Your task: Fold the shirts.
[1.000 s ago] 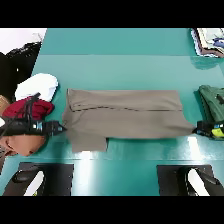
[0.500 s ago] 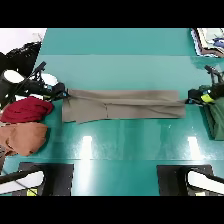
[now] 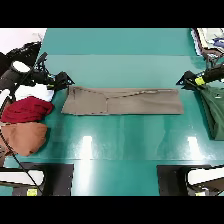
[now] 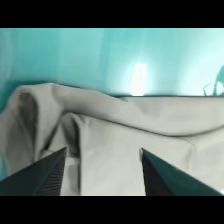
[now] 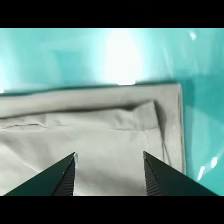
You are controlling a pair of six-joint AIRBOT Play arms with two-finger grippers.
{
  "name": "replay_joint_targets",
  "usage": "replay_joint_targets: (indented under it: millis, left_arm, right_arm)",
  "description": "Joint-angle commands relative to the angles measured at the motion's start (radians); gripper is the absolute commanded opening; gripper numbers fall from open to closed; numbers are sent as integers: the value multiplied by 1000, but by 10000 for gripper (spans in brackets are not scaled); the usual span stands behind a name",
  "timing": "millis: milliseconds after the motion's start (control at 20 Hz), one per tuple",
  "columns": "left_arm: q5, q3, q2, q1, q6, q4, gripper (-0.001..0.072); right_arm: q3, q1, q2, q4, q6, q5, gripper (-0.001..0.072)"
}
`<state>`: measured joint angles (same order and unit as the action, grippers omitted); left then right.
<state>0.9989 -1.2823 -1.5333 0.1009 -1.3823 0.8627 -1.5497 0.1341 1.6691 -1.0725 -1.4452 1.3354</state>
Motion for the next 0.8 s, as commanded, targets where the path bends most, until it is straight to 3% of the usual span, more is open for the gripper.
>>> replay_joint_targets:
  millis: [0, 100, 200, 300, 550, 700, 750]
  left_arm:
    - [114, -39, -7, 0, 3, -15, 470]
    - [172, -39, -7, 0, 24, -20, 33]
    - [192, -39, -7, -12, 34, -26, 24]
    - [189, -39, -7, -51, 34, -26, 24]
    - [86, -39, -7, -185, 28, -26, 24]
    - [64, -39, -8, -239, 26, -26, 23]
    - [66, -39, -9, -250, 18, -26, 23]
  right_arm:
    - [-35, 63, 37, 58, 77, 87, 474]
    - [10, 117, 37, 58, 101, 137, 474]
    - [79, 169, 37, 61, 133, 144, 483]
    - [158, 209, 45, 64, 182, 140, 627]
    - [241, 212, 128, 246, 293, 152, 624]
    - [241, 162, 158, 277, 304, 148, 610]
    - [240, 142, 159, 276, 315, 148, 518]
